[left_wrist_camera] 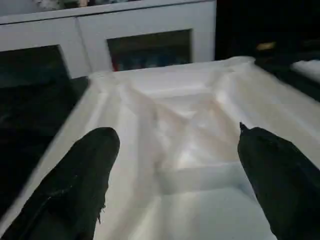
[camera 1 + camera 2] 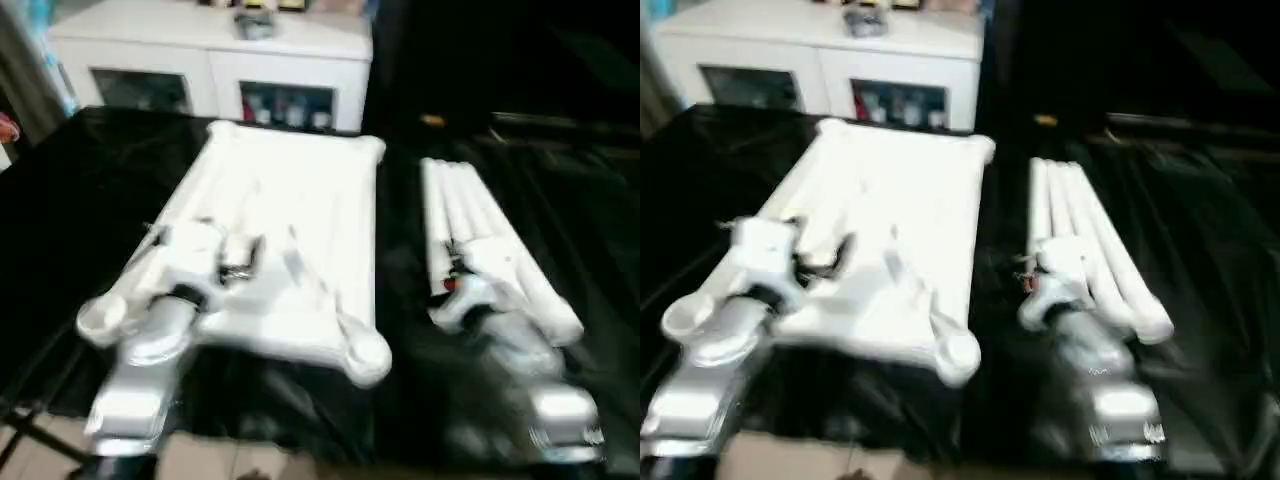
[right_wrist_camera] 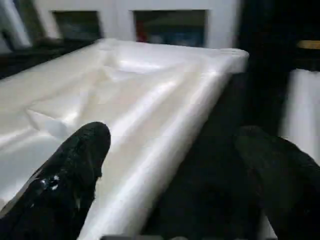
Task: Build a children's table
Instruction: Move to table, then move table base
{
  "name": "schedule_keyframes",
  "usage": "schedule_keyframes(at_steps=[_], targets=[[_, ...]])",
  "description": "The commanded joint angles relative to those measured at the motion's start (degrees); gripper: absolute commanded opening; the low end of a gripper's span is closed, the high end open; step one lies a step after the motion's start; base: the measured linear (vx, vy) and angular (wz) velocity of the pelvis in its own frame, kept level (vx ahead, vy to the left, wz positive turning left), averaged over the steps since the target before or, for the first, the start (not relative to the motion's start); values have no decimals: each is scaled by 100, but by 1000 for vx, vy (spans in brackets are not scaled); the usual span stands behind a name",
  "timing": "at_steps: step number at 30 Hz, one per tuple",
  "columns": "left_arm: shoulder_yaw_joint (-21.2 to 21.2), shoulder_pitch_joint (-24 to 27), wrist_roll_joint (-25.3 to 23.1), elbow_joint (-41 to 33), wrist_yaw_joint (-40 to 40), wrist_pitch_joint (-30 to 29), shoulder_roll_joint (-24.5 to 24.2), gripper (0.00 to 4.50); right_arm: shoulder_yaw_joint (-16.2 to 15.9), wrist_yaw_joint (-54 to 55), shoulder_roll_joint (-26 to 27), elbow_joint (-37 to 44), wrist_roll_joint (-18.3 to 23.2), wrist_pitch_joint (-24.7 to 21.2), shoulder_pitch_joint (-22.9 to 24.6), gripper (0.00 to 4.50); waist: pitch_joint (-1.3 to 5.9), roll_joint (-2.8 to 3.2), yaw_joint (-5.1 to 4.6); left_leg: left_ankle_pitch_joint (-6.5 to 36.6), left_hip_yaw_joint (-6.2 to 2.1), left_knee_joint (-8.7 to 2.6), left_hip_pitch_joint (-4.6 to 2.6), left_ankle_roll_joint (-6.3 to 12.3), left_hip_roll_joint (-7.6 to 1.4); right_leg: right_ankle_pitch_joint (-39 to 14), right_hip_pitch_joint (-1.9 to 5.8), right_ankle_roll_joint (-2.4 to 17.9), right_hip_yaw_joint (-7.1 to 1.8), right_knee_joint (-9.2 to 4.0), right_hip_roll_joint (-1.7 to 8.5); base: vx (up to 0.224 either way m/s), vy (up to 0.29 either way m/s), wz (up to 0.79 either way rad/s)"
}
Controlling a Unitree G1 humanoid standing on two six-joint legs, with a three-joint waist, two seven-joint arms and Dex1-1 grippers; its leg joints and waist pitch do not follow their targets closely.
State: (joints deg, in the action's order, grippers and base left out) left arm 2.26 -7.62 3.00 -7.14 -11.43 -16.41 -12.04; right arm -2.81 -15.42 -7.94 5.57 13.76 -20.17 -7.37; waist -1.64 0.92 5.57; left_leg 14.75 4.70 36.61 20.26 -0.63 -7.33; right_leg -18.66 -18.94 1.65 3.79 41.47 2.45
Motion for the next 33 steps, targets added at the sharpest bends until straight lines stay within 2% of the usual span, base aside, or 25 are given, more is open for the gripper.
schedule_keyframes(at_steps=[1, 2, 3, 4, 5, 6, 7, 8, 9, 10, 11, 12, 13, 14, 16, 17, 18, 21, 23, 24, 25, 27, 29, 31, 33], targets=[[-158, -78, -20, -15, -41, -12, 75, 433, 157, 1, -156, 10, -8, -62, 41, 447, 358, 136, -193, -745, -767, -560, -851, 2655, -973, -98, -691, -442, -79, 99, 225, 99, -3, -2], [-162, -80, -13, -11, -57, -7, 73, 433, 157, -6, -161, 11, -5, -62, 39, 447, 349, 30, -188, -1290, -628, -568, -739, 2858, -854, 243, -752, -613, -155, 51, 281, 99, -3, -2], [-186, -79, 46, -3, -156, -13, 60, 433, 165, -47, -182, 17, 15, -63, 31, 447, 275, -120, -164, -871, -282, -520, -452, 2490, -482, 787, -541, -378, -301, -439, 362, 71, -40, -8], [-245, -77, 115, 7, -323, 13, 5, 433, 177, -112, -215, 14, 28, -71, 5, 447, 226, -252, -107, -224, -33, -425, -255, 2054, -216, 849, -320, -310, -453, -782, 470, 60, -85, 7], [-365, -68, 167, 29, -620, 70, -135, 433, 183, -246, -297, 1, 48, -68, -39, 447, 242, -439, 133, 410, 142, 158, 190, 1327, 215, -106, 288, -200, -1057, -1218, 1087, 60, -85, 7], [-365, -68, 167, 29, -620, 70, -135, 433, 183, -246, -297, 1, 48, -68, -39, 447, 237, -416, 248, 248, 31, 194, 183, 977, 100, -268, 304, 20, -1151, -1255, 1244, 62, -89, 7], [-465, -54, 324, 43, -1059, 38, -316, 433, 184, -496, -446, 7, 106, -80, -86, 447, 222, -407, 210, -465, -53, 59, 280, 375, -19, 378, 363, 231, -911, -1029, 1073, 50, -66, -5], [-496, -50, 378, 50, -1216, 23, -379, 433, 181, -586, -504, 9, 130, -84, -104, 447, 211, -284, 190, -1078, -39, -320, 193, 58, -133, 1167, 184, 262, -653, -863, 748, 50, -66, -5], [-624, -47, 469, 76, -1688, 0, -611, 433, 170, -874, -700, 21, 210, -117, -153, 447, 251, -195, 126, -1394, -46, -414, 157, 32, -209, 1964, 118, 227, -498, -707, 465, 0, 0, 0], [-701, -46, 587, 82, -2037, -87, -757, 433, 161, -1088, -850, 35, 272, -150, -178, 447, 289, -148, 133, -1535, -42, -365, 49, 18, -260, 2243, 5, 304, -483, -653, 405, 0, 0, 0], [-702, -46, 587, 83, -2040, -87, -758, 433, 161, -1089, -851, 35, 273, -150, -178, 447, 317, -130, 75, -1738, -32, -337, -12, -9, -298, 2591, -38, 584, -459, -615, 367, 0, 0, 0], [-843, -60, 648, 105, -2495, -95, -984, 433, 115, -1413, -1097, 50, 336, -215, -206, 447, 274, -117, 72, -1396, -8, -384, -7, -87, -325, 2393, -50, 843, -451, -659, 387, 0, 0, 0], [-897, -69, 690, 110, -2691, -107, -1072, 433, 96, -1560, -1200, 60, 376, -259, -217, 447, 262, -107, 80, -1034, 5, -406, -36, -91, -340, 2096, -60, 942, -446, -701, 401, 0, 0, 0], [-951, -81, 741, 114, -2896, -121, -1159, 433, 75, -1719, -1312, 70, 422, -312, -227, 447, 194, -98, 84, 62, 48, -521, -48, -66, -408, 1163, -56, 1135, -468, -784, 454, 0, 0, 0], [-1112, -106, 774, 90, -3336, -62, -1379, 433, -18, -2111, -1608, 139, 515, -452, -225, 447, 166, -110, 82, 590, 68, -569, -60, -102, -448, 675, -49, 1184, -479, -827, 497, 0, 0, 0], [-1112, -106, 774, 90, -3336, -62, -1379, 416, -18, -2111, -1608, 139, 515, -452, -225, 450, 143, -111, 72, 883, 105, -600, -50, -98, -468, 280, -42, 1177, -500, -863, 538, 0, 0, 0], [-1314, -134, 880, 20, -3826, -130, -1636, 404, -169, -2558, -1950, 270, 548, -569, -183, 450, 118, -117, 68, 1103, 135, -624, -46, -136, -481, -125, -53, 1135, -521, -907, 568, 0, 0, 0], [-1613, -177, 932, -22, -4413, -218, -2000, 391, -364, -3055, -2316, 453, 547, -685, -94, 450, 108, -133, 83, 1138, 162, -642, -48, -139, -492, -522, -74, 951, -558, -951, 582, 0, 0, 0], [-1742, -235, 920, 27, -4708, -317, -2132, 352, -455, -3273, -2476, 545, 558, -733, -41, 450, 112, -146, 90, 1042, 188, -643, -33, -109, -492, -626, -76, 878, -569, -961, 586, 0, 0, 0], [-1750, -244, 920, 37, -4736, -323, -2140, 352, -465, -3292, -2496, 552, 565, -738, -38, 450, 119, -145, 106, 958, 204, -639, -43, -107, -502, -685, -87, 862, -569, -972, 589, 0, 0, 0], [-1783, -293, 938, 92, -4855, -379, -2162, 349, -518, -3372, -2584, 599, 587, -757, -22, 450, 127, -159, 108, 873, 219, -632, -43, -102, -504, -619, -86, 866, -575, -974, 594, 0, 0, 0], [-1806, -338, 975, 125, -4906, -502, -2173, 319, -551, -3416, -2637, 640, 594, -768, -7, 450, 147, -152, 107, 622, 236, -619, -24, -67, -503, -237, -83, 981, -562, -940, 577, 0, 0, 0], [-1885, -395, 971, 162, -4999, -594, -2240, 307, -586, -3472, -2695, 682, 583, -803, 10, 450, 152, -140, 106, 524, 237, -613, -17, -54, -505, -79, -82, 1047, -545, -920, 566, 0, 0, 0], [-1963, -425, 914, 169, -5047, -623, -2317, 303, -619, -3503, -2736, 721, 555, -822, 30, 450, 153, -143, 104, 512, 243, -611, -17, -44, -505, -25, -80, 1068, -543, -918, 557, 0, 0, 0], [-2070, -457, 833, 148, -5140, -687, -2434, 279, -675, -3592, -2804, 791, 504, -874, 68, 450, 147, -143, 98, 548, 238, -619, -8, -37, -506, -41, -70, 1082, -537, -919, 555, 0, 0, 0]])
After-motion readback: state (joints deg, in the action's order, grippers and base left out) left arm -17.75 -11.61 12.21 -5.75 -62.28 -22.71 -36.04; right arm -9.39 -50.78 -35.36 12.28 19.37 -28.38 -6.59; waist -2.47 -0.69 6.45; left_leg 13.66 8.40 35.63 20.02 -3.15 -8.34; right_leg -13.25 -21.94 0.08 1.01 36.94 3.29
